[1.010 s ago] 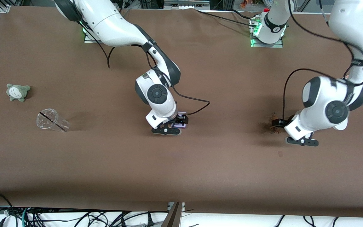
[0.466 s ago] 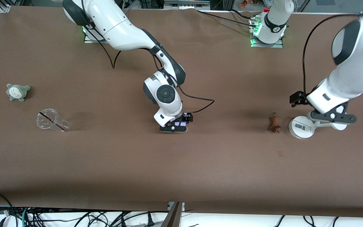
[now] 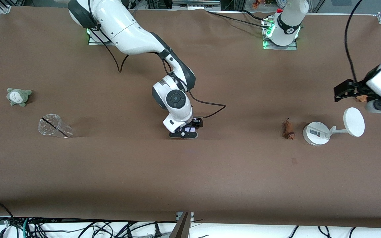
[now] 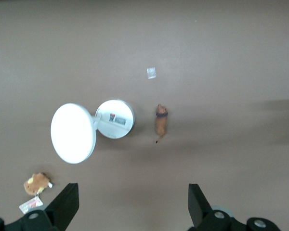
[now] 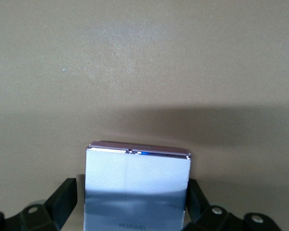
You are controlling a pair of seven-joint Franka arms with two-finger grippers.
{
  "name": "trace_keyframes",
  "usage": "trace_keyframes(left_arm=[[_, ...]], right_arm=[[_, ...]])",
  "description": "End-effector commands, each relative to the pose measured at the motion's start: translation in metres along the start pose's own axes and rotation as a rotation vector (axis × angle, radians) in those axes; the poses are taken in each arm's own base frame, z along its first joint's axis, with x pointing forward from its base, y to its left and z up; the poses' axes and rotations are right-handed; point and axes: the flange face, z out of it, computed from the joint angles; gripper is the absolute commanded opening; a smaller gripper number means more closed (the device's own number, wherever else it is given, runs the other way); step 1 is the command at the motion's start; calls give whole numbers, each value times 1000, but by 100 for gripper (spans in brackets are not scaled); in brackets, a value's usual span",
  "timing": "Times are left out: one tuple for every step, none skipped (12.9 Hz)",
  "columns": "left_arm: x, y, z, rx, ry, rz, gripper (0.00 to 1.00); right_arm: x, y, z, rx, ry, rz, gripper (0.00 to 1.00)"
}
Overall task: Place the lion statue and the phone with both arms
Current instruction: 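Retract the left gripper to rest while the right gripper lifts the phone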
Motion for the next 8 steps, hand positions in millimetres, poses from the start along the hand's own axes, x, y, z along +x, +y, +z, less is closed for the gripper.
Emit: trace_keyframes(left_arm=[[-3,3,-4,-19,-18,18,100],[-5,1,-6,-17,-15,14,100],[-6,-1,0,-9,-21,3,100],[-12,4,5,4,-14,6,100],[-24,3,8,-15,15,-8,100],[-36,2,11,-46,66,-24,100],[-42,-4,17,-64,71,-39,100],[-43,-6,22,-64,59,-43,100]], right_arm=[[0,-8,4,1,19,-12,71],[0,-9,4,-4,23,-20,47],[0,-8,3,-11,30,-26,32],[0,-8,2,-17,31,-33,23],[2,-7,-2,-22,35,-36,22],[3,-5,-4,-30,28,-36,22],[6,-5,-16,-33,27,-32,19],[9,-3,-28,-41,20,-27,18]])
